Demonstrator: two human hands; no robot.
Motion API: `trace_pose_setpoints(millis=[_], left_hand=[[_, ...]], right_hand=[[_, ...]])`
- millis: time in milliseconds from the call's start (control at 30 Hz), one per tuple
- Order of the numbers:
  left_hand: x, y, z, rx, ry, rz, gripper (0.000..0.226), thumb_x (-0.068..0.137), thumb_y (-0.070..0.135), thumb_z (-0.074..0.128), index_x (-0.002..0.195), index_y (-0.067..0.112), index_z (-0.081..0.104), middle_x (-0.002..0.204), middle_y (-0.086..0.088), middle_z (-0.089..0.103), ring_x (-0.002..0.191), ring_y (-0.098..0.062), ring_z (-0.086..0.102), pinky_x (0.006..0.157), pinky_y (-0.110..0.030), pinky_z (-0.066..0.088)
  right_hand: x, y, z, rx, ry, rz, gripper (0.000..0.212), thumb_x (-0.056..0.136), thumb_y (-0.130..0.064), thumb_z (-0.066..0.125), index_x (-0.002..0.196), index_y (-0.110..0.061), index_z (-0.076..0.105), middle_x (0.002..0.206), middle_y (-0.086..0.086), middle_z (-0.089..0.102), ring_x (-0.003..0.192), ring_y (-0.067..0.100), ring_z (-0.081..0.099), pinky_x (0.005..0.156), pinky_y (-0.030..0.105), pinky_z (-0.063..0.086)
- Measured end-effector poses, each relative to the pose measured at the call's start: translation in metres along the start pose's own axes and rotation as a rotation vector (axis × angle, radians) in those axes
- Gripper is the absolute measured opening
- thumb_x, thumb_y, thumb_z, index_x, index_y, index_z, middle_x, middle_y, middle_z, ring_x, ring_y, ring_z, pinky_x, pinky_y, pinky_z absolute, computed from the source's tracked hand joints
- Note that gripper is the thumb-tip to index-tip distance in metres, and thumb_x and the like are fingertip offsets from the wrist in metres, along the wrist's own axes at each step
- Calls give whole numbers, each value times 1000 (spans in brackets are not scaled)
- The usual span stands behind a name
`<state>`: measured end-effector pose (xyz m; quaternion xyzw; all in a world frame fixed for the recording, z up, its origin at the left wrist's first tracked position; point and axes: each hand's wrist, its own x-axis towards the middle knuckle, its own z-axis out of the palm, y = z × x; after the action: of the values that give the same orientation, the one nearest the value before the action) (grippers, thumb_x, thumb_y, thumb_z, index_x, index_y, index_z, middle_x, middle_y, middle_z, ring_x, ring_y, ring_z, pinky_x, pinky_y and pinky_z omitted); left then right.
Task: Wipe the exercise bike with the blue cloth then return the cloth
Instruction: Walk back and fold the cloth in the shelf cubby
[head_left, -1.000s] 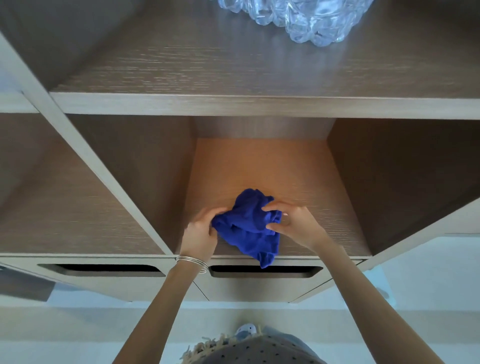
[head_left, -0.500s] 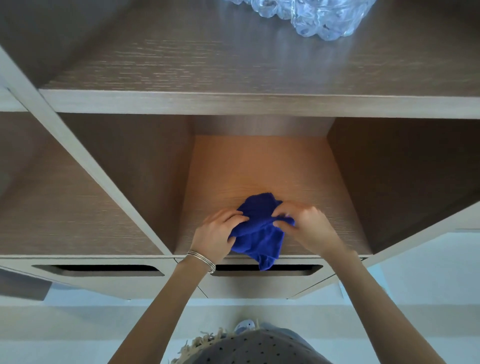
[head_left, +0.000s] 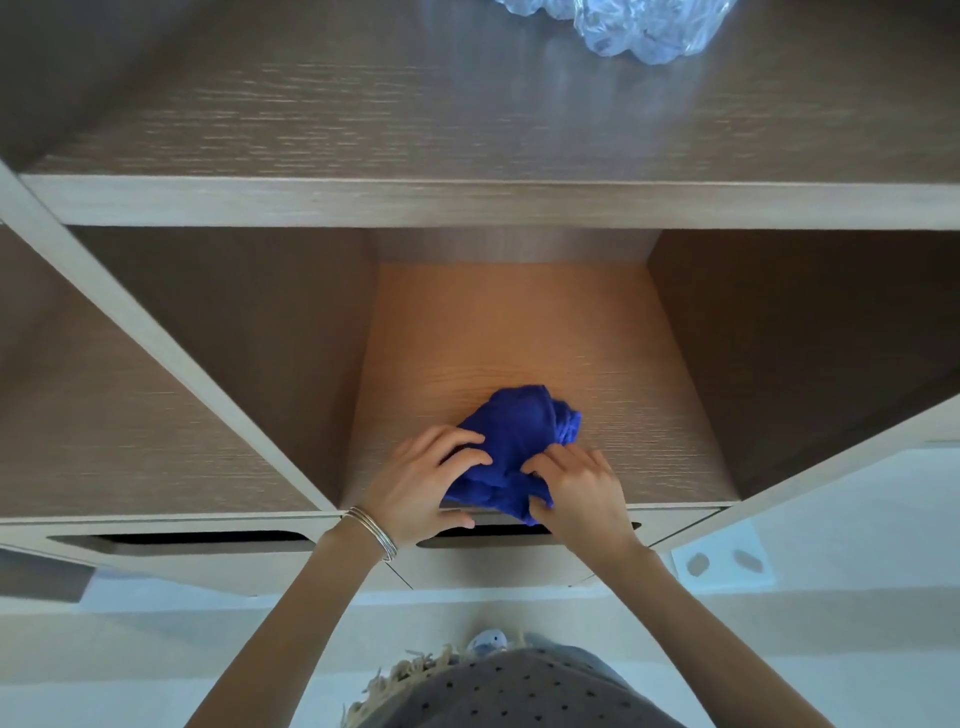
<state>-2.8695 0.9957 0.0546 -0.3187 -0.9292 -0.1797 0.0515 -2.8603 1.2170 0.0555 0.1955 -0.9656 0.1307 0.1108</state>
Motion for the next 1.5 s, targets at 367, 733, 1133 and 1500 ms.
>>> trace_pose_setpoints(millis=[367, 733, 1133, 1500], left_hand=[[39, 15, -40, -669, 207, -413, 32, 62, 36, 51, 92, 40, 63, 93, 23, 69, 92, 0, 65, 84, -22, 50], [93, 17, -17, -147, 60, -531, 32, 87, 17, 59, 118, 26, 58, 125, 5, 57, 107, -23, 58, 83, -37, 49], [50, 21, 11, -180, -161, -262, 29, 74, 33, 75, 100, 21, 66, 126, 6, 59, 126, -15, 45, 98, -32, 43], [44, 9, -2, -245, 23, -272, 16, 75, 32, 61, 81, 19, 69, 113, 6, 68, 117, -17, 56, 93, -34, 48]], right_hand=[[44, 46, -87, 987, -325, 403, 34, 82, 5, 56, 93, -25, 67, 91, -3, 70, 84, 8, 64, 78, 19, 50], [50, 67, -57, 550, 126, 560, 17, 84, -3, 62, 98, -7, 69, 100, 0, 65, 86, 16, 62, 81, 27, 49], [-1, 71, -30, 175, -268, 325, 26, 78, -25, 73, 103, -26, 67, 114, -10, 61, 92, 13, 55, 70, 26, 43], [-5, 39, -52, 65, 105, 260, 8, 72, -22, 77, 78, -24, 73, 84, -10, 69, 97, 23, 56, 77, 33, 43]])
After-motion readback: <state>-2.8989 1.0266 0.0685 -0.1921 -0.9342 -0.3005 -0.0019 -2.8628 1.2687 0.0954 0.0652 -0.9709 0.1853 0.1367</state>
